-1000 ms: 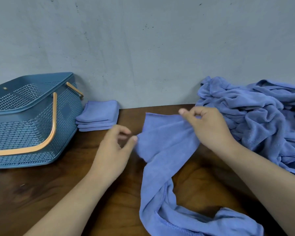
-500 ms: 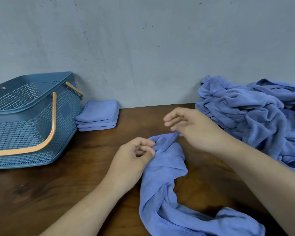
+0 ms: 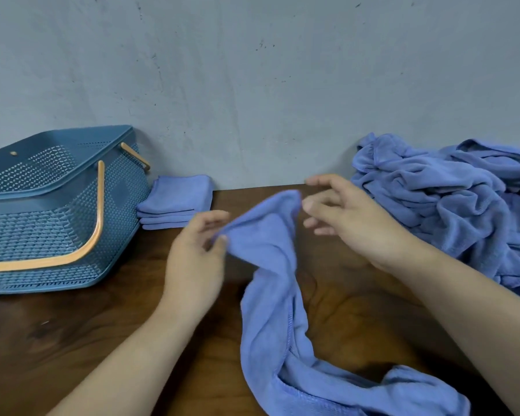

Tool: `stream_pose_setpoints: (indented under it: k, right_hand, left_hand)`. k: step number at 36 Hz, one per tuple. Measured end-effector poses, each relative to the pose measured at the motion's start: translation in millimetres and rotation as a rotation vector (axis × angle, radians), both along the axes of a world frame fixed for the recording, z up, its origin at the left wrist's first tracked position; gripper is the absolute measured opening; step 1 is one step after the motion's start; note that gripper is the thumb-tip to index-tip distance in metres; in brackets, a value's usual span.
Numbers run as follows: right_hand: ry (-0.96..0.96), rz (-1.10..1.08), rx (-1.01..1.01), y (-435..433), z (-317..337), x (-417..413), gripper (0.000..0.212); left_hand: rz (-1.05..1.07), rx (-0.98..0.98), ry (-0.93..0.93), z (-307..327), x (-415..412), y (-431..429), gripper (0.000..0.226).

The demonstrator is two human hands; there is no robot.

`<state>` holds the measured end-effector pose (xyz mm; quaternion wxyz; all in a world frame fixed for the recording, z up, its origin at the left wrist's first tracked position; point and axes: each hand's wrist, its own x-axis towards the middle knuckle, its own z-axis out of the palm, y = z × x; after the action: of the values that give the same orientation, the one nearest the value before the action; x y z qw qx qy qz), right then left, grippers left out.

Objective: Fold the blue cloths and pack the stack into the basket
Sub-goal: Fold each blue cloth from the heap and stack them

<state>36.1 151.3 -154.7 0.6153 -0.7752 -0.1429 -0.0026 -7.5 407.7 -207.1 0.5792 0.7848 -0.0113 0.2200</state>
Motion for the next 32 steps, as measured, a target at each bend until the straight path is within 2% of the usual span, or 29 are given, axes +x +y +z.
stream_pose_setpoints:
  k: [3, 5, 8, 10, 14, 16, 18, 20, 22, 25, 27, 29, 32]
  right_hand:
    - [-0.117, -0.036, -0.279, -1, -10, 1, 0.039]
    - [-0.121, -0.018, -0.438, -2, -17, 0, 0.033]
    - [-0.063, 0.085, -0.587, 3, -29, -3, 0.021]
    - [-0.072, 0.113, -0.635, 8, -35, -7, 0.020]
    - [-0.213, 0.178, -0.788, 17, -47, -13, 0.035]
    - [-0.249, 0.209, -0.876, 17, -45, -15, 0.029]
    - [-0.290, 0.176, -0.965, 15, -35, -18, 0.020]
    - [-0.309, 0.137, -1.083, 12, -20, -22, 0.033]
    - [-0.241, 0.130, -1.215, 9, -4, -28, 0.047]
    - [-0.038, 0.239, -1.386, 4, 12, -36, 0.051]
    - [0.026, 0.265, -1.378, 4, 15, -38, 0.049]
    - [-0.062, 0.139, -1.310, 4, 12, -33, 0.044]
    - [-0.224, -0.004, -1.123, 7, 1, -23, 0.020]
  left_hand:
    - [0.206, 0.070, 0.100, -3, 8, 18, 0.038]
    - [0.225, 0.058, 0.151, -3, 7, 17, 0.029]
    - [0.188, 0.274, 0.127, -4, 2, 7, 0.018]
    - [0.177, 0.427, 0.169, -2, -3, 1, 0.025]
    - [0.137, 0.726, 0.366, -1, -8, -2, 0.051]
    - [0.067, 0.729, 0.382, -6, -7, 1, 0.054]
    - [0.001, 0.684, 0.314, -10, -4, 2, 0.050]
    - [-0.073, 0.607, 0.228, -12, -5, -1, 0.042]
    - [-0.153, 0.527, 0.151, -13, -8, -7, 0.039]
    - [-0.232, 0.515, 0.057, -15, -12, -15, 0.040]
    - [-0.222, 0.550, -0.001, -17, -12, -18, 0.032]
    - [-0.155, 0.619, -0.050, -15, -12, -19, 0.021]
    - [-0.078, 0.787, -0.019, -15, -13, -22, 0.035]
